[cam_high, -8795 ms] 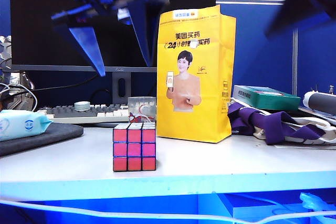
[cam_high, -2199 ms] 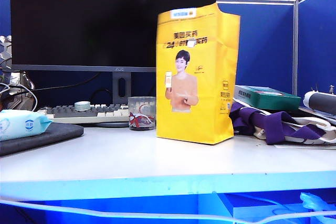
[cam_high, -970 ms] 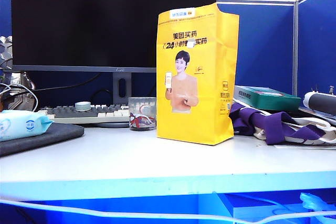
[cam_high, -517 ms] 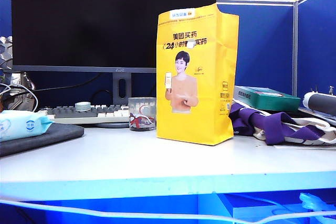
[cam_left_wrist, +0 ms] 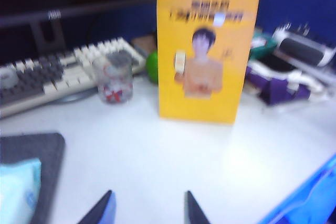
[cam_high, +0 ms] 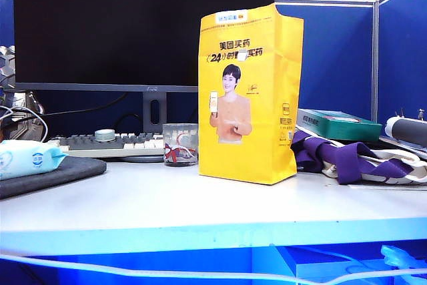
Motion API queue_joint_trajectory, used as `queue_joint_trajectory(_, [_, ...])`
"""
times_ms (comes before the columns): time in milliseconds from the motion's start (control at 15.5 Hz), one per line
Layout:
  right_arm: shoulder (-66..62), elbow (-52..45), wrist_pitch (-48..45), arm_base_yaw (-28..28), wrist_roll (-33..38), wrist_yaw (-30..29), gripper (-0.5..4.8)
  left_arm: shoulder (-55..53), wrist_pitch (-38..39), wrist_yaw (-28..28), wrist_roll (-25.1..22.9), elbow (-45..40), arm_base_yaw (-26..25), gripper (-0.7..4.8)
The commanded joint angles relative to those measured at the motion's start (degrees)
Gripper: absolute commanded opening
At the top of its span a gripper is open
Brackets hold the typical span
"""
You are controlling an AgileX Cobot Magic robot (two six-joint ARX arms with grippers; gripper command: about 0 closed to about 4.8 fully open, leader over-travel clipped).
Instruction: Pick up the Rubik's Cube and throw it into the yellow paper bag.
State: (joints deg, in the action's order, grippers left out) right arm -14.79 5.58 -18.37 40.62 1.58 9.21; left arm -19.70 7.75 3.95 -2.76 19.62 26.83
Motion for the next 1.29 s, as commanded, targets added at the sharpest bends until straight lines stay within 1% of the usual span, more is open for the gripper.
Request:
queue_joint_trajectory(65, [0.02,-1.62,-1.09,0.11,-0.13,0.13,-0.01,0.00,-3.21,0.09,-1.73,-3.69,-0.02,1.78])
queue_joint_trajectory(259, [0.02,-2.78,-1.16,0.13,0.28,0.11,-0.01,0.00,-3.52,-0.24,-1.14,-4.63,-0.02,1.78])
queue_joint_trajectory(453, [0.02,-2.75,-1.11,0.22,0.59,0.09,-0.01,0.24,-3.54,-0.02,5.40,-4.61,-0.02,1.92])
queue_joint_trajectory(1035, [0.42,-2.80,-0.26,-0.11,0.59,0.11,-0.01,0.24,-3.63,-0.07,5.62,-4.68,-0.02,1.92])
queue_joint_trajectory(1099, [1.51,-2.80,0.55,-2.71,0.57,-2.08,-0.01,1.62,-1.73,0.00,5.62,-4.92,-0.02,1.92])
queue_joint_trajectory(1229, [2.56,-2.80,0.79,-6.58,0.57,-2.05,-0.01,4.13,-0.37,0.48,5.60,-5.25,-1.36,1.92])
queue_joint_trajectory(1293, [3.82,-2.80,1.16,-9.92,0.57,-2.05,-0.01,7.41,-0.50,1.55,5.62,-6.43,-5.07,1.92])
